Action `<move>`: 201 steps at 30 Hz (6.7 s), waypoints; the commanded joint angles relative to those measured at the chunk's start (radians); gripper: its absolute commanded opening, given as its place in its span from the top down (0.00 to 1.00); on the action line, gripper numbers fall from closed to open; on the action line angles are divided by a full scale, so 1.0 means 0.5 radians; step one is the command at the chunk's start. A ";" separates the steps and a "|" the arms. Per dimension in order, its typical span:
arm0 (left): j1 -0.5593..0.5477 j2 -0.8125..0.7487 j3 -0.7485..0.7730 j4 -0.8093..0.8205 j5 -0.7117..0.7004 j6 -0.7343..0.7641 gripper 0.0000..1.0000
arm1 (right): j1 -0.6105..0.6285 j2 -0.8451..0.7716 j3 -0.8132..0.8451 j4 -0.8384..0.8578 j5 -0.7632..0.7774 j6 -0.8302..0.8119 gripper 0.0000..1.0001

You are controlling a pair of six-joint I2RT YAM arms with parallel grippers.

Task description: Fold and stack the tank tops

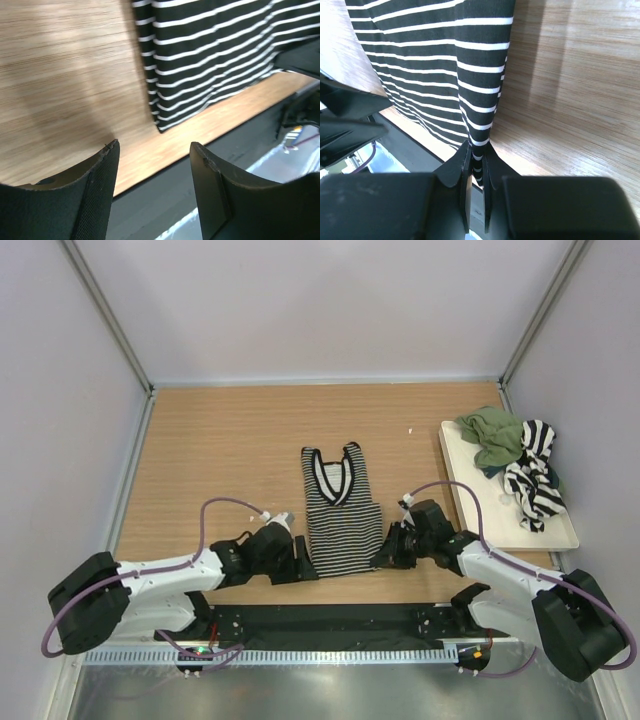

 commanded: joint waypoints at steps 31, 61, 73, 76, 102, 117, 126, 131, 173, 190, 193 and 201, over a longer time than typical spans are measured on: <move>-0.165 -0.243 0.249 -0.310 -0.116 -0.088 1.00 | 0.066 -0.370 0.562 -0.831 0.180 -0.114 0.98; 0.381 -0.124 0.780 -0.516 -0.024 0.249 1.00 | -0.038 0.519 1.446 -0.859 0.266 -0.406 0.99; 0.516 -0.004 0.894 -0.473 0.166 0.283 1.00 | -0.078 0.621 1.532 -0.850 0.119 -0.378 0.98; 0.492 -0.080 0.814 -0.473 0.188 0.241 1.00 | -0.075 0.514 1.434 -0.859 0.073 -0.335 0.99; -0.383 -0.409 0.479 -0.369 -0.358 -0.333 1.00 | -0.047 -0.088 1.148 -1.390 0.078 -0.317 0.99; 0.294 -0.299 0.675 -0.434 -0.071 -0.205 1.00 | -0.105 0.470 1.532 -1.230 0.069 -0.317 0.98; 0.611 0.066 0.921 -0.299 0.206 -0.088 1.00 | -0.311 0.725 1.676 -1.015 -0.161 -0.255 0.97; 0.749 0.269 1.062 -0.259 0.313 -0.039 1.00 | -0.397 0.948 1.830 -0.985 -0.253 -0.240 0.96; 1.295 1.625 2.120 0.119 0.301 0.468 0.01 | -0.664 1.493 2.389 0.053 0.667 -0.492 0.00; 1.302 2.487 2.866 -0.114 0.209 0.213 0.35 | -0.691 0.578 1.355 0.270 0.744 -0.562 0.34; 1.305 2.549 2.915 -0.118 0.212 0.164 0.42 | -0.694 0.477 1.281 0.258 0.750 -0.559 0.35; 1.314 2.496 2.820 -0.108 0.102 0.084 0.79 | -0.694 0.403 1.271 0.169 0.781 -0.547 0.37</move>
